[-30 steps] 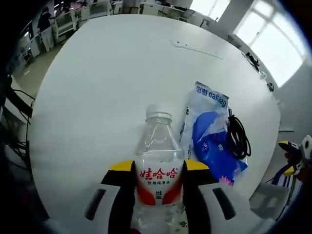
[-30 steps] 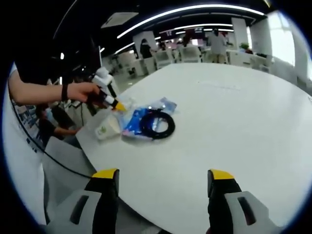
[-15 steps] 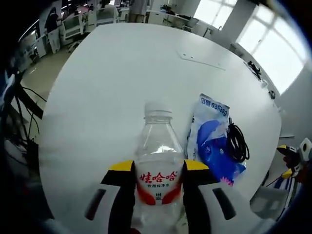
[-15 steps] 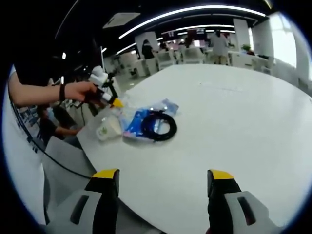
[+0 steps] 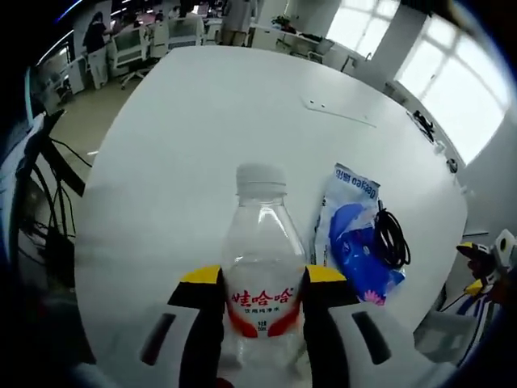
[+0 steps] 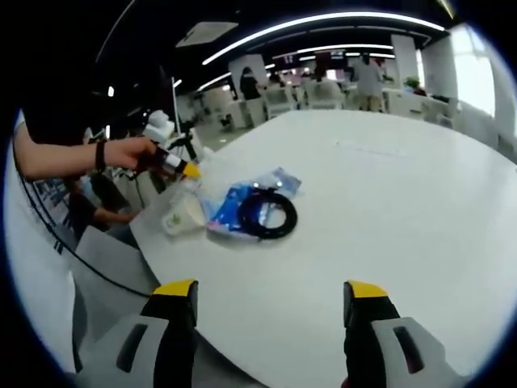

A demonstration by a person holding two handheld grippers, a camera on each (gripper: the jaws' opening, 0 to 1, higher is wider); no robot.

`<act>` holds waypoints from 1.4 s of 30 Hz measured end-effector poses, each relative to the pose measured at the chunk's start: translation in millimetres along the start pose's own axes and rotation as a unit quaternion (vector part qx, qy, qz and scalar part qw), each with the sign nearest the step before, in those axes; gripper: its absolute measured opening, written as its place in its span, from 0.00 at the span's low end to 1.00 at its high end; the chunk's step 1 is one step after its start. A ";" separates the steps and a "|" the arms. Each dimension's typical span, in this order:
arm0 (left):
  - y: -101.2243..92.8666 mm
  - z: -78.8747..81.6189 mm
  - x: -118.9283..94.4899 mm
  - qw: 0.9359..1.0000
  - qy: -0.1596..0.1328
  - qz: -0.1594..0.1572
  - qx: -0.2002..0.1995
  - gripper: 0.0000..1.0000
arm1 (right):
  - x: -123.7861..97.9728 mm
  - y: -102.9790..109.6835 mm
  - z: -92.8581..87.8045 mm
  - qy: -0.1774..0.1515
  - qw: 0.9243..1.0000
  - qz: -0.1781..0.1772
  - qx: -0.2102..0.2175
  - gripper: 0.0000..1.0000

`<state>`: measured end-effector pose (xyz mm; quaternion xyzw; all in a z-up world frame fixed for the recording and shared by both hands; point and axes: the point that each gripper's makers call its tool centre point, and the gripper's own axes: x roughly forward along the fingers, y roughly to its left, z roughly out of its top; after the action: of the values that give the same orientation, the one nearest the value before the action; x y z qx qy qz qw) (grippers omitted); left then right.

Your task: Arrange the tabletop items into an orderly group along one side of the table until the central work area is clear of visible clutter.

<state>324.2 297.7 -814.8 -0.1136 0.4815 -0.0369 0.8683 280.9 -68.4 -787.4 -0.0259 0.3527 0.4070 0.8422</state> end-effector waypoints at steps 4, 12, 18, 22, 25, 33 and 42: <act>2.6 -0.7 -3.1 1.000 -0.005 0.004 -0.001 0.35 | 1.5 1.7 -0.8 0.000 1.000 0.003 -0.001 0.75; 6.6 -3.7 -13.2 1.000 -0.015 0.010 -0.005 0.35 | 4.6 0.1 -0.6 0.003 1.000 0.011 -0.008 0.75; 8.7 -6.3 -19.0 1.000 -0.023 0.013 -0.011 0.35 | 5.6 -1.4 3.2 0.001 1.000 0.014 -0.010 0.74; 9.0 -8.7 -22.3 0.999 -0.026 0.015 -0.014 0.35 | 7.7 0.2 4.1 0.001 1.000 0.018 -0.014 0.74; 8.3 -10.9 -26.5 0.999 -0.029 0.016 -0.015 0.35 | 8.2 3.0 5.1 0.001 1.000 0.021 -0.015 0.74; 8.1 -17.0 -36.2 0.999 -0.040 0.023 -0.020 0.35 | 9.9 5.0 6.6 -0.001 1.000 0.025 -0.017 0.74; 10.6 -25.6 -46.0 0.998 -0.051 0.029 -0.029 0.35 | 12.4 7.1 5.6 0.000 0.999 0.033 -0.017 0.74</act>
<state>277.5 311.8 -792.2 -0.1266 0.4407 0.0080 0.8887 284.3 -53.6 -789.1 -0.0289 0.3467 0.4409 0.8274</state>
